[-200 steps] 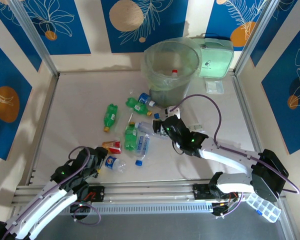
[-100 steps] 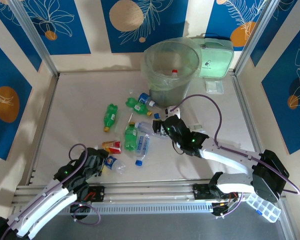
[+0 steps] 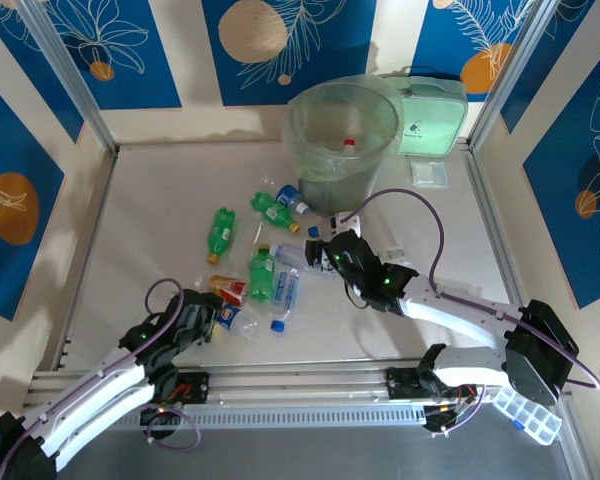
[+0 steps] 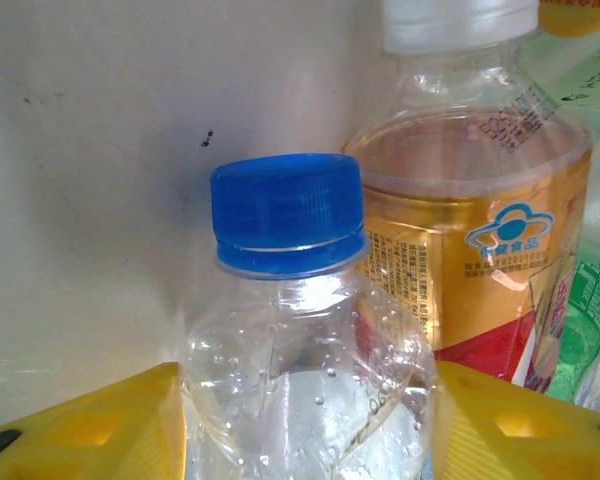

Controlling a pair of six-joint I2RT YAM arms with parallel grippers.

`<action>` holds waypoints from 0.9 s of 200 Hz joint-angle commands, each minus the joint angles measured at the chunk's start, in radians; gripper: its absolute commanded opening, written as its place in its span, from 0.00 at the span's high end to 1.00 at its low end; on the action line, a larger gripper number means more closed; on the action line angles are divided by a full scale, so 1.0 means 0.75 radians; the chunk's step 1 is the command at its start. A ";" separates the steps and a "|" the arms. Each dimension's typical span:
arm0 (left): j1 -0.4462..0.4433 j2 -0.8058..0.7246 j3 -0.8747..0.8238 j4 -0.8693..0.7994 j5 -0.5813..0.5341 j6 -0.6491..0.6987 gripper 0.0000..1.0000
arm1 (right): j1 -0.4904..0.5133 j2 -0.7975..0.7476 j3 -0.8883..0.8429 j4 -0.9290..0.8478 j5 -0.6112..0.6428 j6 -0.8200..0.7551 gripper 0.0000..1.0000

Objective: Put the plastic bottles in the bin

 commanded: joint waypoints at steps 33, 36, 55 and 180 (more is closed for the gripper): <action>-0.013 -0.113 0.013 -0.165 -0.071 0.036 0.48 | -0.005 -0.028 -0.009 0.020 0.006 0.022 0.25; -0.014 -0.122 0.016 -0.169 -0.074 0.040 0.48 | -0.005 -0.029 -0.009 0.020 0.006 0.022 0.25; -0.014 -0.164 0.035 -0.203 -0.092 0.068 0.50 | -0.006 -0.034 -0.012 0.019 0.010 0.022 0.25; -0.013 -0.207 0.155 0.208 -0.025 0.924 0.54 | -0.008 -0.103 -0.028 0.002 0.020 0.032 0.25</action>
